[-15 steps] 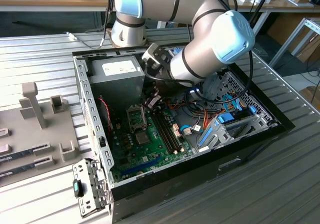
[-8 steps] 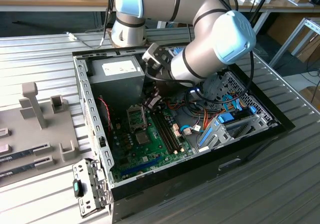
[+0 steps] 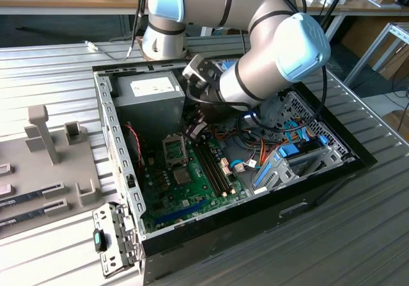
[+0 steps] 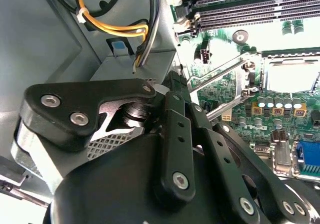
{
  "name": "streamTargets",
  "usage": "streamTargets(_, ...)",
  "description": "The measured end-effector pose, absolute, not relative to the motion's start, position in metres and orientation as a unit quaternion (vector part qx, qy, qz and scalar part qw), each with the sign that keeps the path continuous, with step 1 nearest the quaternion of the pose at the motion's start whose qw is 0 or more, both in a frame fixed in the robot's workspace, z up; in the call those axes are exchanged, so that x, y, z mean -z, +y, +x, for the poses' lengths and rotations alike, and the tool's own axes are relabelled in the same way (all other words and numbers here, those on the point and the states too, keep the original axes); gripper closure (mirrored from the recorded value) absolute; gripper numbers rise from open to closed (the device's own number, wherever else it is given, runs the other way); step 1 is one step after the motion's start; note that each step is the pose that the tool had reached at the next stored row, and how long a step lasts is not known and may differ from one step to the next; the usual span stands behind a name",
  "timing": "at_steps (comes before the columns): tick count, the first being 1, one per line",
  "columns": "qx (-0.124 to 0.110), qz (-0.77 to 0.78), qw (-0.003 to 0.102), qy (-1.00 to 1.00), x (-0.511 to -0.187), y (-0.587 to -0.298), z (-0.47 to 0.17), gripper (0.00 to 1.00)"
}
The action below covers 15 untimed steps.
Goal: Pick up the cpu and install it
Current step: 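Close the cpu cover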
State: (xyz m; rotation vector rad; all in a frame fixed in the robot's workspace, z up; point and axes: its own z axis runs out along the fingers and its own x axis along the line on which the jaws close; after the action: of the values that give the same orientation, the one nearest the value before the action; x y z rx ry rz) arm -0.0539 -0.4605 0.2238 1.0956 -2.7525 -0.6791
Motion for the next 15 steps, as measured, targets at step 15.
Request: streamTargets(15,0.226,0.363,0.051,-0.902,-0.2292,-0.4652,-0.0539,0.89)
